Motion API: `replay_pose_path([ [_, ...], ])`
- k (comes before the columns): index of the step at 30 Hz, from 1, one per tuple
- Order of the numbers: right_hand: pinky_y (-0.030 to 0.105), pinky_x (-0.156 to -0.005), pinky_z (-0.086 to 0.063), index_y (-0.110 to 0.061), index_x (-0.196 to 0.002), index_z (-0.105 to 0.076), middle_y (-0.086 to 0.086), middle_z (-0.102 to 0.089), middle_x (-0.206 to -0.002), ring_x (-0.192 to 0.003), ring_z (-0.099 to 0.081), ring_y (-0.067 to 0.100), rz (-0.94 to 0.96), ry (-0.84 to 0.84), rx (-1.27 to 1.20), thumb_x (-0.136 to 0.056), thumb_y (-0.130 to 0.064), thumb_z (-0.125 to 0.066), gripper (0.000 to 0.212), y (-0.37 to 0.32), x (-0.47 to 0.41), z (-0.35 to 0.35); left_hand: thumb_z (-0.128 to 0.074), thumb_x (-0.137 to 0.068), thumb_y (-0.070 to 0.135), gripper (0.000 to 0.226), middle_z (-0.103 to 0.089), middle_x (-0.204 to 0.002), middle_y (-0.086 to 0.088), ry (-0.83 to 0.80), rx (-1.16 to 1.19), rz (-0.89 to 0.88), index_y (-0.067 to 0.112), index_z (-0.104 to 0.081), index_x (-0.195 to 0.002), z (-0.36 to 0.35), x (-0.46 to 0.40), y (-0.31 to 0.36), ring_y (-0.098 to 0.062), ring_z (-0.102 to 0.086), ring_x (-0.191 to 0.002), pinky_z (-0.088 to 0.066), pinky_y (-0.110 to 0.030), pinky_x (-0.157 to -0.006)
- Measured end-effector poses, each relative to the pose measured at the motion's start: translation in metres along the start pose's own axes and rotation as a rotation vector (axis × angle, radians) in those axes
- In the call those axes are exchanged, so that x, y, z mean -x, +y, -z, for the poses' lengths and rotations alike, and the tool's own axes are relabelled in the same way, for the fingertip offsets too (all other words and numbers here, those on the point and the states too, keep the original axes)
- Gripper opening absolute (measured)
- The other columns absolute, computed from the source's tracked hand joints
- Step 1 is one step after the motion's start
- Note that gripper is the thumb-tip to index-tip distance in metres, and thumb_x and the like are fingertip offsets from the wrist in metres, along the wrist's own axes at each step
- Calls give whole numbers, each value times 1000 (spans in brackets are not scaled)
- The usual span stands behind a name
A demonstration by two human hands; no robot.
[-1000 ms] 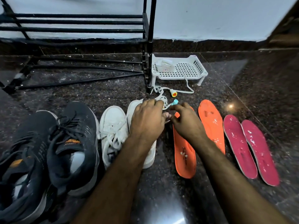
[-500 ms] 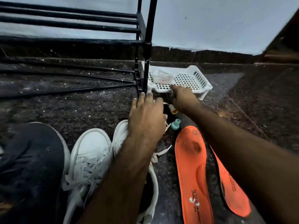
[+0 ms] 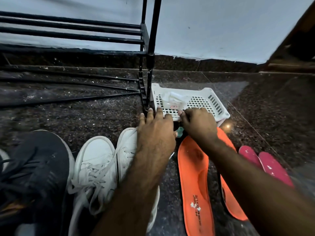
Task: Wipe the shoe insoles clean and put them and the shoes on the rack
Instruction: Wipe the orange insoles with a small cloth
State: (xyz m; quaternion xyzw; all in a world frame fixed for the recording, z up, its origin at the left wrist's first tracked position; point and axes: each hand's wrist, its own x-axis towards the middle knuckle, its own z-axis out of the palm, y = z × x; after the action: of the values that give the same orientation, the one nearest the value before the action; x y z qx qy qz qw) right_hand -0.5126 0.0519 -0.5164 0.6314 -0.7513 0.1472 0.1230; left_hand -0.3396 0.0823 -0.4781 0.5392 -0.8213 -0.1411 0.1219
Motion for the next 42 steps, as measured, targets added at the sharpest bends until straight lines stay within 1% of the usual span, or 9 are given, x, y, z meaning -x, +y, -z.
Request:
replay_pose_path([
  [3,40,-64,-43,-17,-71,-59,12,-67,-72,-79,-63,37,-45,132,-55,-97,-55,-43,49,1,-1,12,-54,-100,37,62,-13,-167,-13,-17,-10,3,17,-29,-154,-5,3,10,-32,-9,-154,-6,-50,-125],
  [6,42,-71,-49,-24,-100,-62,2,-69,-85,-89,-62,30,-46,212,-225,-94,-52,-53,29,0,-16,18,-54,-100,34,61,-13,-167,-16,38,-2,5,16,-30,-153,-7,4,15,-33,-8,-154,-8,-49,-125],
  [8,42,-81,-49,-26,-111,-62,-1,-66,-99,-100,-58,26,25,124,-293,-89,-49,-64,32,-1,-33,20,-55,-100,35,62,-13,-167,-16,51,1,-1,16,-30,-153,-5,3,15,-33,-9,-154,-7,-49,-124],
  [12,45,-98,-40,-30,-130,-57,0,-58,-128,-121,-48,27,171,-138,15,-84,-41,-74,51,-7,-56,16,-55,-100,38,64,-13,-167,-16,45,-11,6,16,-29,-154,-2,2,12,-33,-11,-154,-7,-50,-124],
  [21,43,-95,-37,-33,-113,-71,-5,-69,-115,-115,-54,25,128,-34,1,-87,-38,-70,26,-10,-62,13,-54,-100,39,64,-15,-166,-18,24,17,13,14,-29,-153,-5,2,8,-34,-11,-154,-5,-51,-126],
  [28,43,-90,-39,-29,-110,-71,-2,-69,-108,-108,-56,27,95,138,-28,-90,-38,-64,23,-3,-63,19,-55,-100,39,61,-18,-165,-18,18,49,28,14,-33,-151,-6,3,7,-33,-13,-154,-6,-52,-126],
  [33,43,-89,-38,-28,-108,-70,-4,-67,-110,-109,-54,27,50,243,-71,-90,-37,-64,21,-3,-65,30,-58,-99,38,58,-31,-160,-11,85,166,33,18,-36,-149,-3,4,10,-28,-27,-149,-17,-46,-125],
  [37,42,-87,-40,-27,-109,-71,-2,-67,-107,-107,-55,27,88,214,-33,-90,-39,-64,23,-1,-65,28,-61,-97,38,52,-47,-146,-4,93,344,56,18,-43,-142,-3,7,15,-26,-46,-134,-38,-42,-112],
  [42,40,-84,-48,-19,-110,-68,6,-63,-107,-105,-56,30,150,36,-113,-89,-38,-66,28,5,-61,9,-60,-97,40,52,-49,-142,-3,54,318,51,19,-42,-141,-8,7,15,-26,-46,-131,-40,-43,-109],
])
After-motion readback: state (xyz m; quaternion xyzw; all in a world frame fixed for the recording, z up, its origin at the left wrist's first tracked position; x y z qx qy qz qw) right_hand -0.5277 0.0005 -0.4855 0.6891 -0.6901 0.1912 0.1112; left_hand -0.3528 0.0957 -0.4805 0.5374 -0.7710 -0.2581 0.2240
